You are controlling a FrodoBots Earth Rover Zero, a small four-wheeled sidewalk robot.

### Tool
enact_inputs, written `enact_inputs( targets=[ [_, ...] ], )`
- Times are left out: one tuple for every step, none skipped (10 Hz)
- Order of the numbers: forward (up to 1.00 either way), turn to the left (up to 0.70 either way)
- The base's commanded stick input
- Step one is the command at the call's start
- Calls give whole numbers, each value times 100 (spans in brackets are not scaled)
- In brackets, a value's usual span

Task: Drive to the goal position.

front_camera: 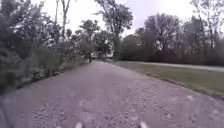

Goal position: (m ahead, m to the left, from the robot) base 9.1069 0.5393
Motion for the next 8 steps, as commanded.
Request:
enact_inputs(
  targets=[
    [70,0],
    [70,0],
    [70,0],
    [70,0],
    [70,0],
    [70,0],
    [70,0],
    [70,0]
  ],
)
